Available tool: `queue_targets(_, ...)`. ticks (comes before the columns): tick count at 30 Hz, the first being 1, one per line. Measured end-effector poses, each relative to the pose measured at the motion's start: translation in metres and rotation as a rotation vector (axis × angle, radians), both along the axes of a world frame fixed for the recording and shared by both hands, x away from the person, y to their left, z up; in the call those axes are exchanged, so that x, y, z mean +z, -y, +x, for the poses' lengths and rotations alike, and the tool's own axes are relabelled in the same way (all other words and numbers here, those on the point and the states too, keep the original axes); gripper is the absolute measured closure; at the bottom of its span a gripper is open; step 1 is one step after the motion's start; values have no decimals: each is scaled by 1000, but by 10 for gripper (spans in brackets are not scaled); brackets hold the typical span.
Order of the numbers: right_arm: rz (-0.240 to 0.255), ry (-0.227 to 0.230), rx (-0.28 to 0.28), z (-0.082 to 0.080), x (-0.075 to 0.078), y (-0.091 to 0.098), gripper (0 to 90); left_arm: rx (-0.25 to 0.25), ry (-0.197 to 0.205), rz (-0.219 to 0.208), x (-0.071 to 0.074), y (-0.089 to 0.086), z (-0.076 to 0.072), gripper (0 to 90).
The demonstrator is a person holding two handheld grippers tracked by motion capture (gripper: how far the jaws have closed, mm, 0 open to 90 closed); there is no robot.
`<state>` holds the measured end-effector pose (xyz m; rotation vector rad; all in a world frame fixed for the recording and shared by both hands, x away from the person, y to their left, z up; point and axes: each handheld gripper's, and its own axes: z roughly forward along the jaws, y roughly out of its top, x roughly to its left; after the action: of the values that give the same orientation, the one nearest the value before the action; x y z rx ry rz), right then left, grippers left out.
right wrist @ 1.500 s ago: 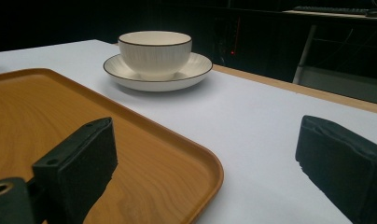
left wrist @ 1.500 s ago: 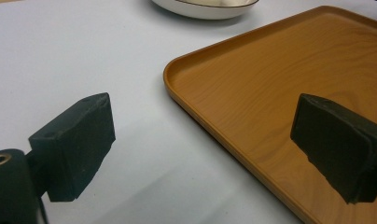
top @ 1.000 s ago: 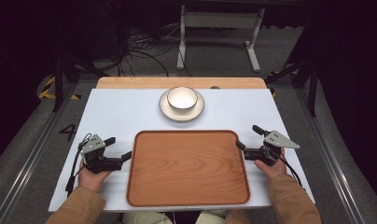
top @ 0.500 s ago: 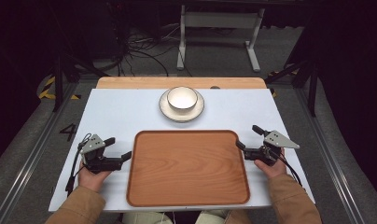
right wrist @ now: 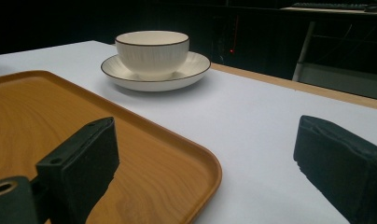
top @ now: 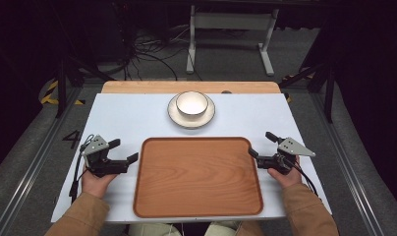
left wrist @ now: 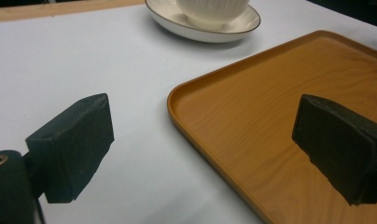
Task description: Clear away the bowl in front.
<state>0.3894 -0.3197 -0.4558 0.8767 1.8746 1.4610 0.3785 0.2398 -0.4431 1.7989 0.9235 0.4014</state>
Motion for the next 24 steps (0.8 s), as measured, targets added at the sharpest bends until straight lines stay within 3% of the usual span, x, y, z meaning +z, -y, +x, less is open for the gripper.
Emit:
queue_targets(17,0,-1,-1,0,0,0,67,-35,38,-42,35,11,11,65)
queue_targets(24,0,-1,0,0,0,0,67,-56,64,-34,50,21,17,66)
